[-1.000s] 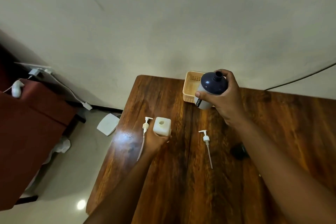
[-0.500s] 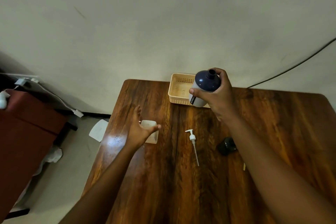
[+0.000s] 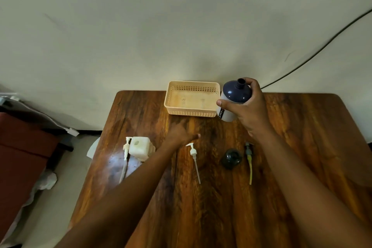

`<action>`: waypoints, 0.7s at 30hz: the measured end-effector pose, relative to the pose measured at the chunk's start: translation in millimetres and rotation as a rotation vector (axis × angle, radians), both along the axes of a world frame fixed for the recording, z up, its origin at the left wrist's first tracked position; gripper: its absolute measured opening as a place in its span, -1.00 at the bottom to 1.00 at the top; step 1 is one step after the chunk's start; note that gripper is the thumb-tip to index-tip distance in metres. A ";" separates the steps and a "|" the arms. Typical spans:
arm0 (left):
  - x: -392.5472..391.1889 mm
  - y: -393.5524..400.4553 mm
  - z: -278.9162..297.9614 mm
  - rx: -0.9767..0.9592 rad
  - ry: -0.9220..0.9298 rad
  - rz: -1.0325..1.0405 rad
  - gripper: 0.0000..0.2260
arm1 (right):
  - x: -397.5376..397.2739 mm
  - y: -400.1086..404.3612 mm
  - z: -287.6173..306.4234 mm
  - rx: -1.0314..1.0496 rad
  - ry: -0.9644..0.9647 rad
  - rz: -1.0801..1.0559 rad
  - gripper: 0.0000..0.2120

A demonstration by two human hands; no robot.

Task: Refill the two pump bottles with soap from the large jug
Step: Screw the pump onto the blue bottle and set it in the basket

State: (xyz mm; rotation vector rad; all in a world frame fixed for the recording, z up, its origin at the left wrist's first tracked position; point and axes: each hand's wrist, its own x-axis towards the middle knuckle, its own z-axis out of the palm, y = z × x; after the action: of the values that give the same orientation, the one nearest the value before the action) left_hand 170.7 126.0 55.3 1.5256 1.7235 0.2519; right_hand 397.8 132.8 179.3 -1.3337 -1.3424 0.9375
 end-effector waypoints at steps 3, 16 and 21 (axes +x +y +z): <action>21.9 -5.3 -28.3 -0.181 0.078 0.023 -0.25 | 12.8 0.0 -11.5 -0.023 -0.006 -0.007 -0.21; 59.2 -38.7 -74.3 -0.105 0.240 0.056 -0.75 | 35.7 -10.8 -49.2 -0.094 -0.045 0.002 -0.18; 58.2 -29.9 -58.0 -0.041 0.165 0.115 -0.79 | 33.6 -13.3 -49.0 -0.129 -0.040 0.012 -0.19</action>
State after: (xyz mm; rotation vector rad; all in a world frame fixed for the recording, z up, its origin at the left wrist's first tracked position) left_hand 228.9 96.2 -2.6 1.4535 1.9377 0.1516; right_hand 431.3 119.5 130.3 -1.4502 -1.3402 1.0253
